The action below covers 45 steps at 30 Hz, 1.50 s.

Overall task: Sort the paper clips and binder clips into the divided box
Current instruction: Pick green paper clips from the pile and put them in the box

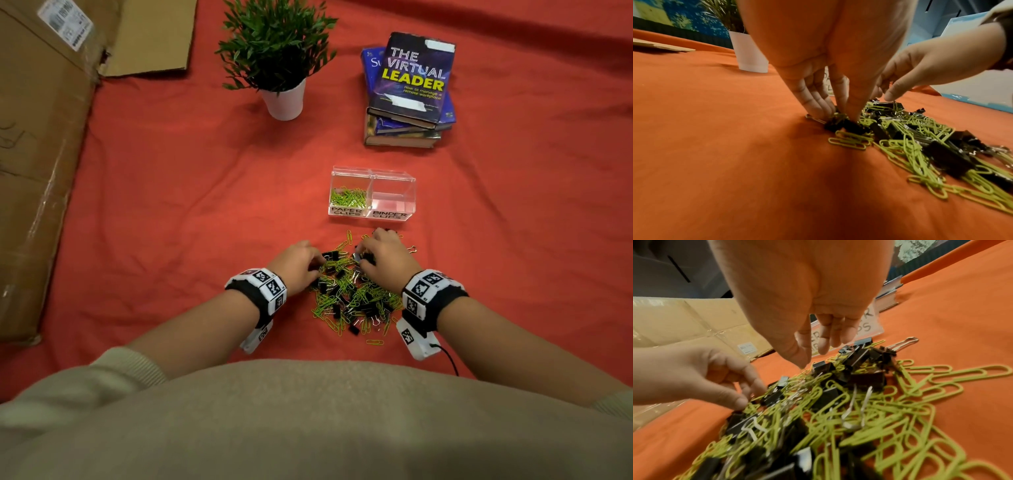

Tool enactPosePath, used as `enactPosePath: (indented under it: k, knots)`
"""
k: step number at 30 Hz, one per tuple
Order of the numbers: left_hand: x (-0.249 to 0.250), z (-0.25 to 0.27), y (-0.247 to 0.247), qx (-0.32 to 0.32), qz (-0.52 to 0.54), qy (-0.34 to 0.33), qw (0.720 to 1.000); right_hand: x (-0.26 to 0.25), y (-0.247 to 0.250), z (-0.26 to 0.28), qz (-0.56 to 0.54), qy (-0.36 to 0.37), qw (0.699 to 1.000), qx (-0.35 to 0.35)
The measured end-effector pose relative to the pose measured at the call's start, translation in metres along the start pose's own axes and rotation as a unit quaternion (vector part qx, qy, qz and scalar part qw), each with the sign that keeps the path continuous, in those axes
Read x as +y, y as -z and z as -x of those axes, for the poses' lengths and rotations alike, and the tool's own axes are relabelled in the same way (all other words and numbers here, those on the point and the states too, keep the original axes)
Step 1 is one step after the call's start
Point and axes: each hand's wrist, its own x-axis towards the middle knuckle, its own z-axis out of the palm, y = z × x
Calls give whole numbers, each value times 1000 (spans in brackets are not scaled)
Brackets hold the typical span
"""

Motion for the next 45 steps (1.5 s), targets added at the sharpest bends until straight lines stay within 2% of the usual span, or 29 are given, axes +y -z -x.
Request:
enactPosePath:
  k: [3, 6, 10, 17, 22, 26, 29, 33, 37, 39, 40, 42, 45]
  knots:
    - [1, -4, -3, 27, 15, 3, 1000, -10, -8, 2, 26, 25, 999, -22]
    - [2, -6, -4, 33, 12, 3, 999, -6, -9, 3, 68, -2, 997, -33]
    - [0, -5, -5, 46, 3, 7, 999, -2, -5, 0, 95, -31, 995, -6]
    - [9, -10, -9, 74, 0, 25, 997, -24, -11, -13, 93, 21, 995, 7]
    - [15, -14, -9, 78, -2, 28, 997, -26, -17, -21, 103, 23, 994, -1]
    - [11, -15, -10, 87, 27, 29, 995, -17, -10, -19, 56, 4, 998, -4]
    - [9, -14, -9, 82, 35, 23, 996, -12, 4, -12, -68, -40, 997, 10]
    - [9, -13, -10, 83, 47, 24, 995, -9, 31, -3, -263, -122, 957, -1]
    - [15, -17, -12, 89, 46, 43, 994, -7, 50, -1, -481, -159, 862, 10]
    - [17, -19, -13, 87, 34, 48, 995, -8, 53, -2, -551, -167, 818, 10]
    - [18, -19, -13, 87, 27, 47, 995, -8, 52, -4, -568, -169, 805, 6]
    - [20, -20, -13, 88, 15, 39, 995, -7, 48, -9, -572, -176, 801, -5]
    - [22, -19, -13, 85, 3, 27, 996, -9, 35, -19, -509, -191, 839, -19]
